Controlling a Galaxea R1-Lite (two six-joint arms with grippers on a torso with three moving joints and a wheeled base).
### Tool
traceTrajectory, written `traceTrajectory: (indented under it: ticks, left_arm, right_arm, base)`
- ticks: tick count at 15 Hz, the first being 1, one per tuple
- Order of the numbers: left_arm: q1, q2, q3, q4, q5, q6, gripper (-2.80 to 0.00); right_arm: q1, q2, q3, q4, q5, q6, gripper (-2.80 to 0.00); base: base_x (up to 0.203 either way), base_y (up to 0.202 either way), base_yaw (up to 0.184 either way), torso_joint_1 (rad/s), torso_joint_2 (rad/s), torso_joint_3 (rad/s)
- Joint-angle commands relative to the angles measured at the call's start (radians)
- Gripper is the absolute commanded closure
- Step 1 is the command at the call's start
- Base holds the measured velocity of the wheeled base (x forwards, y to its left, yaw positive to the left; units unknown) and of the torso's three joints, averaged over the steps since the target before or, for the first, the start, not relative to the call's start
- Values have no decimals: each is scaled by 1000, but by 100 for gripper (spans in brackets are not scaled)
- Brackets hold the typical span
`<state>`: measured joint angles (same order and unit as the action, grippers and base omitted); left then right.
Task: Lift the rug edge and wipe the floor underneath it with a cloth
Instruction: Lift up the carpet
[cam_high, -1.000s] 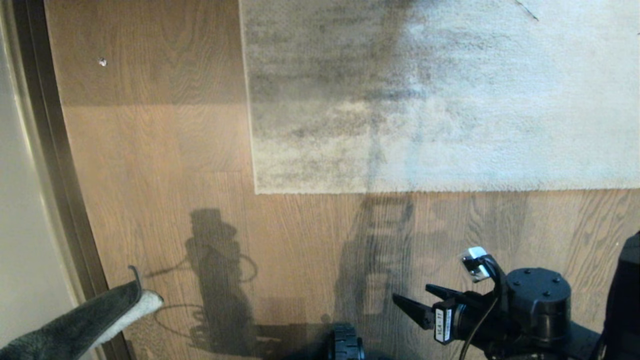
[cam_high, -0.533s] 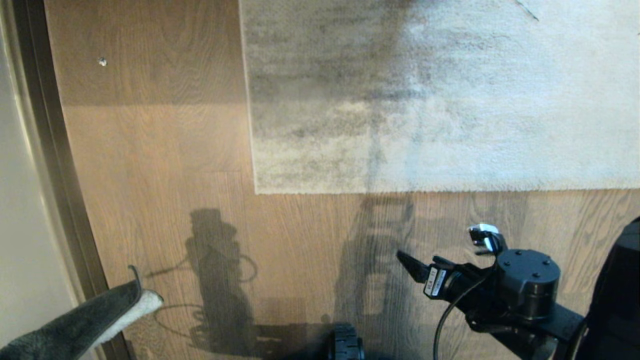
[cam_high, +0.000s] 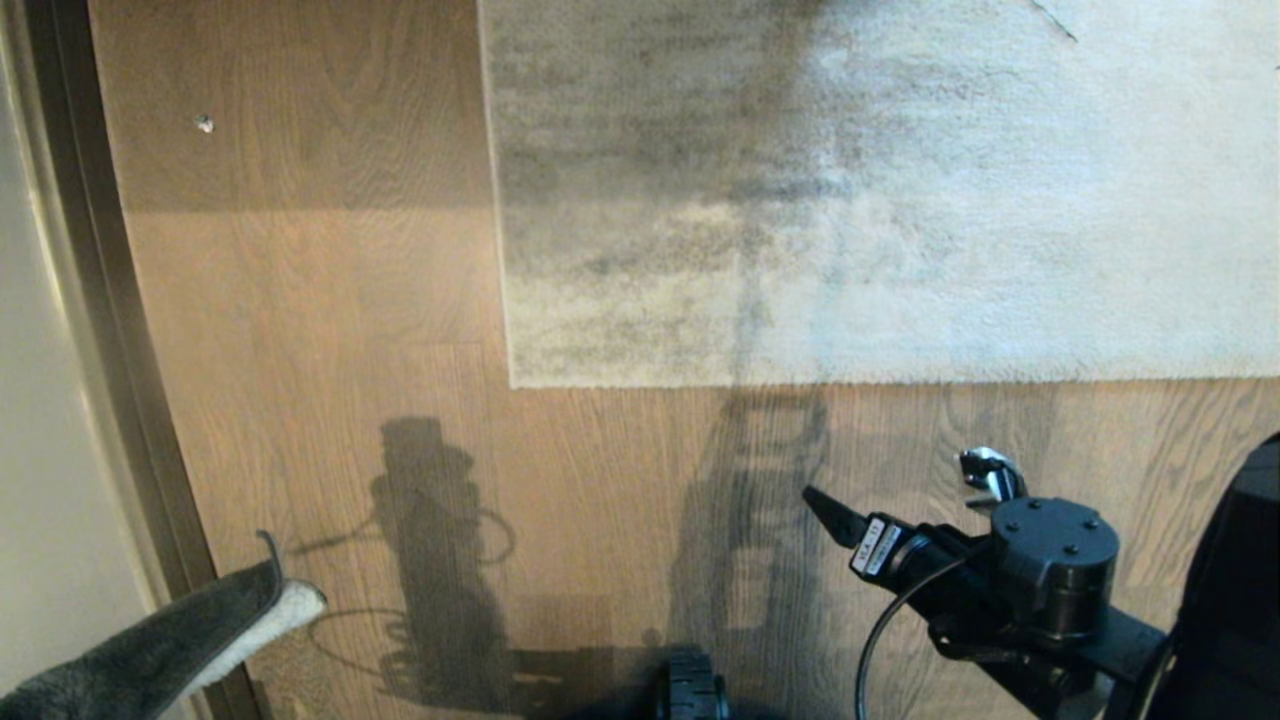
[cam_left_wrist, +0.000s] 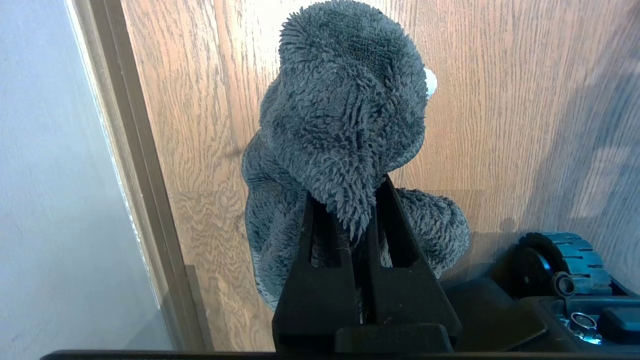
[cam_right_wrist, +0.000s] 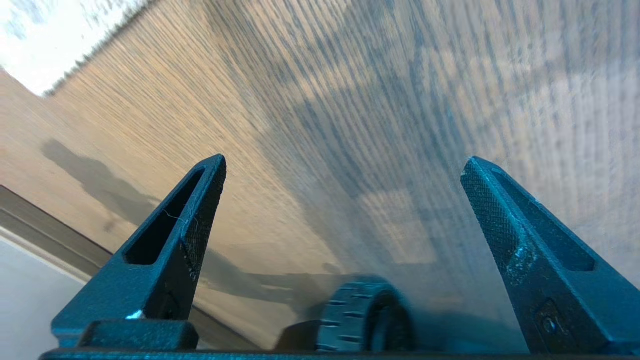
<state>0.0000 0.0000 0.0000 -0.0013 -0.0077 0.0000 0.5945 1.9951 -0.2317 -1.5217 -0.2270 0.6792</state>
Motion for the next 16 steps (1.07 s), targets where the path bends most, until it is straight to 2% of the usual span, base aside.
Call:
traceTrajectory:
  ticks: [1,4,12,16]
  left_arm:
    - [0,0,0,0,0,0,0]
    - [0,0,0,0,0,0,0]
    - [0,0,0,0,0,0,0]
    - [0,0,0,0,0,0,0]
  right_arm:
    - [5,1,-5,-44,-2,22,-280]
    - [5,3,-6,-44,-2,76,-280]
    - [16,7,-55,-44,-75,129,-280]
    - [16,14,-57,-44,-83,145,-280]
  base:
    - [0,0,0,0,0,0]
    - [0,0,0,0,0,0]
    - [0,0,0,0,0,0]
    - [0,0,0,0,0,0]
